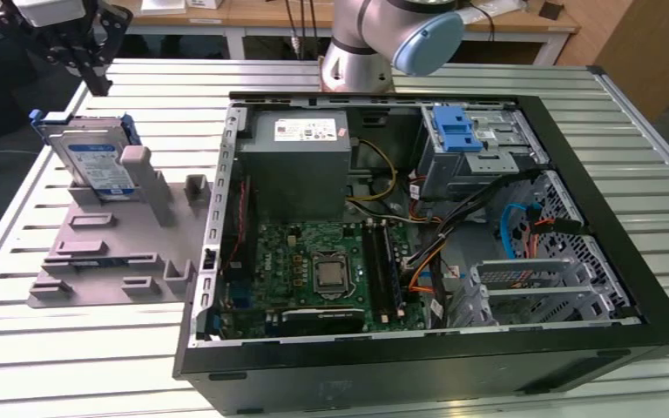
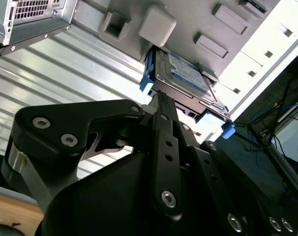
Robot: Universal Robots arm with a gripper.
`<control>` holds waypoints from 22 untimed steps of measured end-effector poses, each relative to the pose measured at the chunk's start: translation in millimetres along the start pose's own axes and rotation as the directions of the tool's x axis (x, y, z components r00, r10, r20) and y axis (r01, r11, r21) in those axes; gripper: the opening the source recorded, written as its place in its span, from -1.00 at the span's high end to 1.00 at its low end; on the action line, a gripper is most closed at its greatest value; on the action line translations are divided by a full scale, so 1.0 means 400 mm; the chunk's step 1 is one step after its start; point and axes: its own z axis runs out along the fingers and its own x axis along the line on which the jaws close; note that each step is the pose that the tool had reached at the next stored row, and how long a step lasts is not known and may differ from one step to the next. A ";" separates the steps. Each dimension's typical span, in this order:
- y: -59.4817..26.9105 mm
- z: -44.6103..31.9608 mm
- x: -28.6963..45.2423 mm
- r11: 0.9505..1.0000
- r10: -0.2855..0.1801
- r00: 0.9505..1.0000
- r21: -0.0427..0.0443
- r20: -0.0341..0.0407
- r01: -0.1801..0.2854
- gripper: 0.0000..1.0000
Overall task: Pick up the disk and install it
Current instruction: 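Reach for the disk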
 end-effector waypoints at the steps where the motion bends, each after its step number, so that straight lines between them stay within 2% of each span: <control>1: 0.000 0.000 0.003 1.000 0.000 1.000 0.000 -0.001 0.000 0.79; 17: 0.000 0.005 0.057 1.000 -0.002 1.000 0.000 -0.004 0.002 0.79; 22: 0.000 0.007 0.082 1.000 -0.002 1.000 0.000 -0.004 0.002 0.79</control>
